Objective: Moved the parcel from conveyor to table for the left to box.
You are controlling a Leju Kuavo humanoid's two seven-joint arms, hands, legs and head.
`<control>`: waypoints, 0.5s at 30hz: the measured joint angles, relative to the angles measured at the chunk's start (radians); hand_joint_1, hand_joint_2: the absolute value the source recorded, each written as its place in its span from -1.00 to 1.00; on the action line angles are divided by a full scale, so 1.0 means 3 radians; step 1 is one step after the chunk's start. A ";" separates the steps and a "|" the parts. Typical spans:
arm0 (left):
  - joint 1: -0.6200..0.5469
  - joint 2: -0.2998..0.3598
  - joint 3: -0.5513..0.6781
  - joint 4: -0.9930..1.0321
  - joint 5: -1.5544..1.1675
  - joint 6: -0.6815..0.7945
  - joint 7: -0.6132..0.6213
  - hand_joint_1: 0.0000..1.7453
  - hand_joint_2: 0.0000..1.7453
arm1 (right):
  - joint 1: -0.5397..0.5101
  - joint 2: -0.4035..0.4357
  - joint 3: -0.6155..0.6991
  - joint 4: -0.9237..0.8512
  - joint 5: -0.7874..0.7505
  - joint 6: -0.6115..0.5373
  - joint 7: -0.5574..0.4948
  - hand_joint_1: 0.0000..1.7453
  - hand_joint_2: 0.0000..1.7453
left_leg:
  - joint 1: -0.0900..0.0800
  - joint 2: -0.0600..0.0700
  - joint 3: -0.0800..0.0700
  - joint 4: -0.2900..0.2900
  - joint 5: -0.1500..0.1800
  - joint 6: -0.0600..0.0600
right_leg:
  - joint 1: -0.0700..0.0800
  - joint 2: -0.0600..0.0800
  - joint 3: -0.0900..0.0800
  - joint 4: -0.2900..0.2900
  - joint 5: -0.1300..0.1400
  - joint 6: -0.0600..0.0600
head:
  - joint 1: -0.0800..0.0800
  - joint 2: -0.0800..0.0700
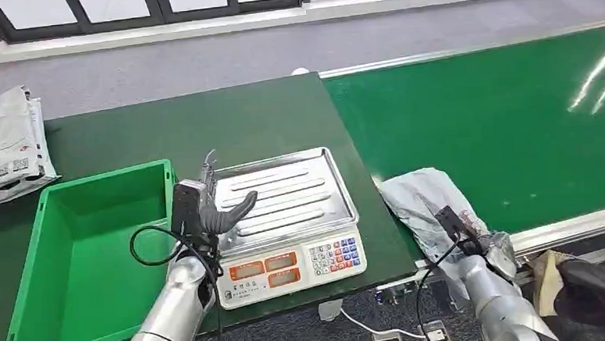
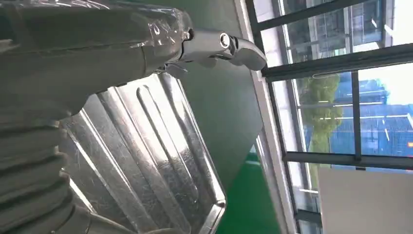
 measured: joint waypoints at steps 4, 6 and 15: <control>0.0015 0.0019 0.0000 -0.0018 0.0000 0.0001 0.0004 -1.00 1.00 | -0.0006 -0.0010 0.0000 -0.0004 -0.0043 -0.0047 -0.0034 1.00 1.00 | -0.0002 0.0002 -0.0009 0.0000 0.0007 0.0003 | -0.0003 0.0001 -0.0010 0.0001 0.0005 0.0001 | 0.0000 0.0000; 0.0021 0.0025 0.0001 -0.0022 0.0000 0.0001 0.0004 -1.00 1.00 | -0.0006 -0.0013 -0.0001 -0.0004 -0.0057 -0.0063 -0.0038 1.00 1.00 | -0.0004 0.0002 -0.0012 0.0000 0.0009 0.0004 | -0.0005 0.0002 -0.0013 0.0001 0.0008 0.0004 | 0.0000 0.0000; 0.0079 0.0055 0.0001 -0.0123 -0.0008 0.0044 0.0025 -1.00 1.00 | 0.0165 0.0032 0.0091 -0.0633 -0.1036 -0.0648 -0.0539 1.00 1.00 | -0.0043 0.0026 -0.0055 -0.0002 0.0025 0.0016 | -0.0043 0.0028 -0.0077 0.0026 0.0027 0.0013 | 0.0001 0.0000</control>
